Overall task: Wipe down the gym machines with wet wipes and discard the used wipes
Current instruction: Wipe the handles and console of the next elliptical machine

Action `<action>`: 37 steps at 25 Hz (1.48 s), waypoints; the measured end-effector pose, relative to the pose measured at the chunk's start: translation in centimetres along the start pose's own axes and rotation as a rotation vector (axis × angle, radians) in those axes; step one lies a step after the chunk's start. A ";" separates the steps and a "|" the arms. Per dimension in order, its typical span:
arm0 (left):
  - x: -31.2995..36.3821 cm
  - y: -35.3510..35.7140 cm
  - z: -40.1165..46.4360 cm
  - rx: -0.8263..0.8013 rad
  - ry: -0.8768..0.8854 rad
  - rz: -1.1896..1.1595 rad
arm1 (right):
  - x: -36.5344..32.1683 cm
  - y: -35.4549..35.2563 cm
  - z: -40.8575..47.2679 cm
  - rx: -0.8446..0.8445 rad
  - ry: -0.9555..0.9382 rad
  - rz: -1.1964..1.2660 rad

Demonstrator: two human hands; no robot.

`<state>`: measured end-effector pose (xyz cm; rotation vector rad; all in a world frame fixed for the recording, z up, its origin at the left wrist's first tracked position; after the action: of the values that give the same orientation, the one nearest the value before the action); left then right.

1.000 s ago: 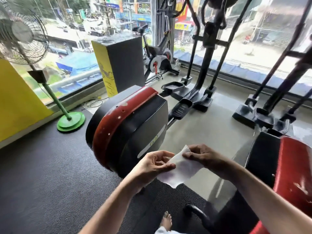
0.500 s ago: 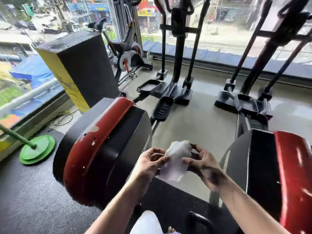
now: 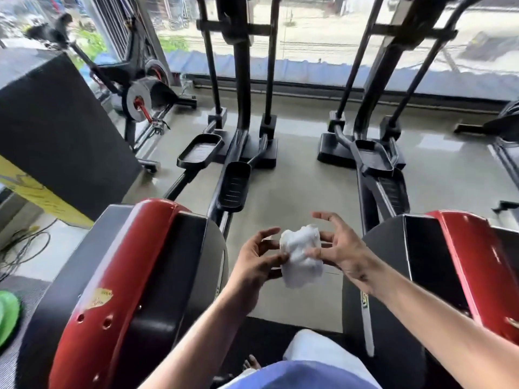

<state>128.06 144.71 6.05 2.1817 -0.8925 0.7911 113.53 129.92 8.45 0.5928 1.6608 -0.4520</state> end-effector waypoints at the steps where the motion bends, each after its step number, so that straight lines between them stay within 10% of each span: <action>1: 1.3 0.0 1.4 -0.021 0.006 -0.006 | -0.4 -0.6 1.4 0.046 -0.012 0.005; 12: 14.9 4.8 20.9 -0.025 0.132 0.015 | -3.3 -9.6 20.2 0.370 -0.321 -0.078; 37: 56.8 7.5 52.5 0.086 0.495 0.142 | -25.7 -24.5 69.3 -0.099 -0.411 -0.271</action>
<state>170.54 80.65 17.24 1.8727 -0.7694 1.3845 155.80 65.80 21.17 0.1821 1.3608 -0.6375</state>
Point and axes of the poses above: each hand's wrist, its own z-axis towards the middle knuckle, its own y-axis out of the palm, x = y × z, the point moved 1 cm from there along z, towards the middle knuckle, and after that the axes turned 14 degrees about -y, right-handed, at the moved point
